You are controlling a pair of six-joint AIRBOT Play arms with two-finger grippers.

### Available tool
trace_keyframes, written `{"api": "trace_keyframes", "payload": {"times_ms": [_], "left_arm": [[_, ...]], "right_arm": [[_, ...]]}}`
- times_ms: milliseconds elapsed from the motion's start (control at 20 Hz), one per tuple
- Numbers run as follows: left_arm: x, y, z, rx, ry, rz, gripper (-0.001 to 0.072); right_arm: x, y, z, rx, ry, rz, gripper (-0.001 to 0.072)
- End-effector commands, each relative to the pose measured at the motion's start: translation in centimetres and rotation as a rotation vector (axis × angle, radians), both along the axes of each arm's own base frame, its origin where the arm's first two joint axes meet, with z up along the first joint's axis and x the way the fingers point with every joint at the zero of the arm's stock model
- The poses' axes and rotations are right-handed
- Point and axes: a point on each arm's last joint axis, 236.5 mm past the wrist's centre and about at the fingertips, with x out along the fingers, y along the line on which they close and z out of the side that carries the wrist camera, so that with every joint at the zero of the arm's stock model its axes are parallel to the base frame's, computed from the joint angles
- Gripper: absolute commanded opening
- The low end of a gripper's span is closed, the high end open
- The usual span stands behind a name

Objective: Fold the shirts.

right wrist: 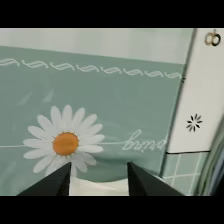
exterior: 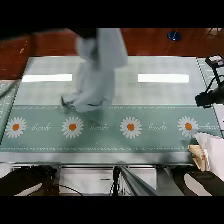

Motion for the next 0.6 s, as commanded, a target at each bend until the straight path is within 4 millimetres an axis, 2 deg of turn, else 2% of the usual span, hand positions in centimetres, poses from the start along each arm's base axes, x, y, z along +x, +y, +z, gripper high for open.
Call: {"api": "trace_keyframes", "payload": {"times_ms": [0,150,250,300,350,400,450,500,550], "left_arm": [[-2.5,-10.1,-9.1,0.105,0.137,-0.177,0.0025],[-4.7,-17.1,-19.5,0.221,0.25,-0.275,0.0026],[-6.6,-20.2,-24.8,0.259,0.314,-0.321,0.0027],[-7.1,-21.0,-26.5,0.272,0.329,-0.331,0.0056],[-7.2,-21.4,-27.5,0.281,0.336,-0.333,0.0178],[-6.8,-21.3,-27.6,0.282,0.333,-0.326,0.0409],[-5.9,-20.6,-27.1,0.278,0.33,-0.309,0.0578],[-4.4,-19.1,-26.3,0.301,0.321,-0.284,0.061],[-2.3,-16.4,-25.3,0.357,0.302,-0.241,0.061]], "right_arm": [[-1.5,-1.9,0.5,-0.08,0.055,-0.035,0.0422],[-1.5,-2.1,0.6,-0.09,0.056,-0.036,0.0422],[-1.5,-2.1,0.6,-0.091,0.055,-0.036,0.0423],[-1.5,-2.1,0.6,-0.09,0.055,-0.036,0.0422],[-1.5,-2.1,0.6,-0.091,0.054,-0.036,0.0423],[-1.4,-2.1,0.6,-0.09,0.052,-0.035,0.0422],[-1.3,-2.1,0.6,-0.09,0.047,-0.035,0.0423],[-1.2,-2.1,0.6,-0.09,0.042,-0.034,0.0423],[-1.1,-2.1,0.6,-0.09,0.037,-0.032,0.0423]]}}
